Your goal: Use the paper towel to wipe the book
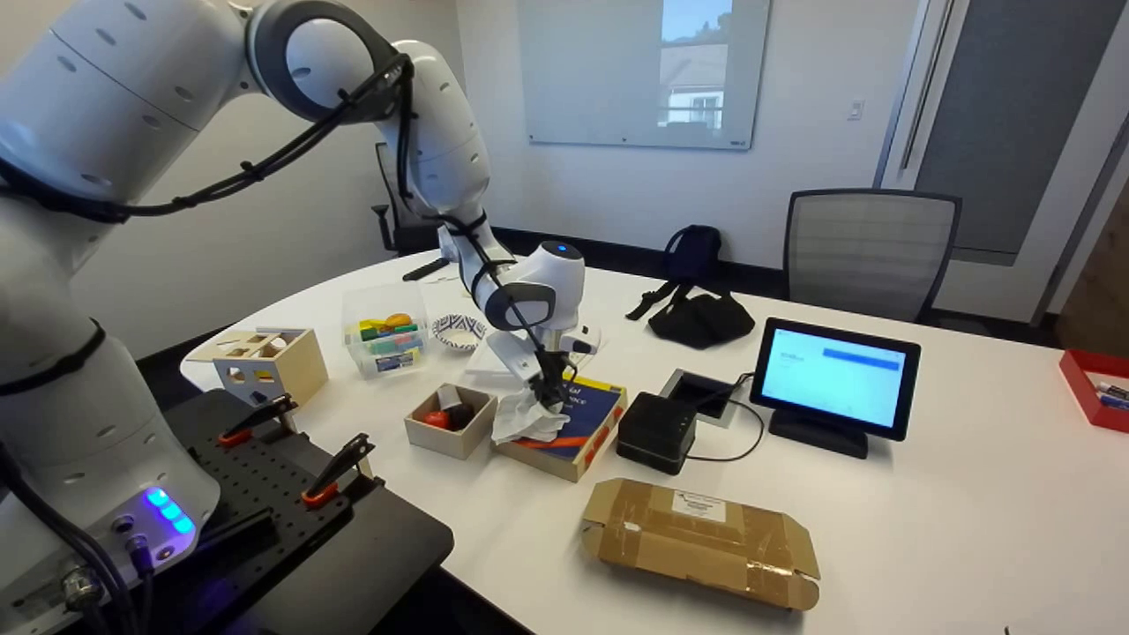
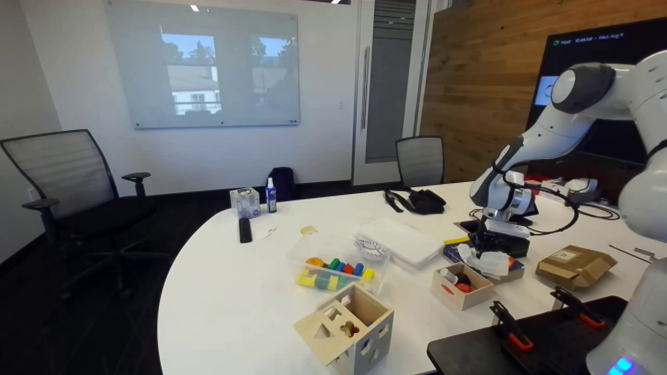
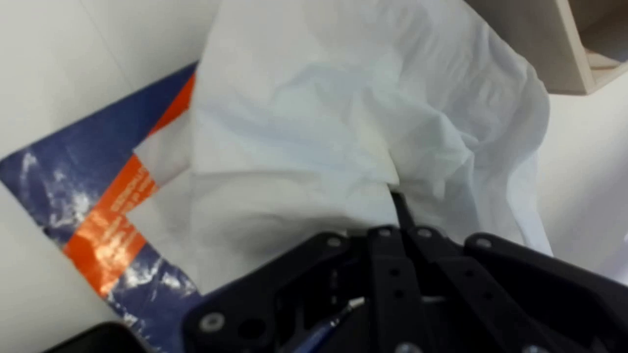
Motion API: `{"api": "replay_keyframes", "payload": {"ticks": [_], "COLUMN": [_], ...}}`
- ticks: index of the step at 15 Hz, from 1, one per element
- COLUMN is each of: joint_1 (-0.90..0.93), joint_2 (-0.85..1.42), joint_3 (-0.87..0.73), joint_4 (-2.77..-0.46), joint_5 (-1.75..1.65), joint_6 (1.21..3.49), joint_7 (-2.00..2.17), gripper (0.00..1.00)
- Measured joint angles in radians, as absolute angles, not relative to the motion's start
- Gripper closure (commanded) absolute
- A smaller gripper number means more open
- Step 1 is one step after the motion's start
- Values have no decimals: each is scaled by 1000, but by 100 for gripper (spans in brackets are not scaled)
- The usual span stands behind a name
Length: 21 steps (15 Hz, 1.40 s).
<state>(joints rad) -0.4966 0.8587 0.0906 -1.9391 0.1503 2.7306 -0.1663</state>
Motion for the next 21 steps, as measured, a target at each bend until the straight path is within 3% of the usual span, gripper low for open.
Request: {"api": "replay_keyframes", "payload": {"ticks": [7,14,18,21], "joint_1": [-382,-304,-301,-368], "joint_2": [832,840,844,831], "joint_3": [-72,-173,-165,-69], "joint_4": [-1985,-2061,-2067,-2066], "joint_5": [178,184,179,173], "joint_6": [2739,2975,3000,2986], "joint_7": [4,135,124,30], "gripper": [100,100,100,100]}}
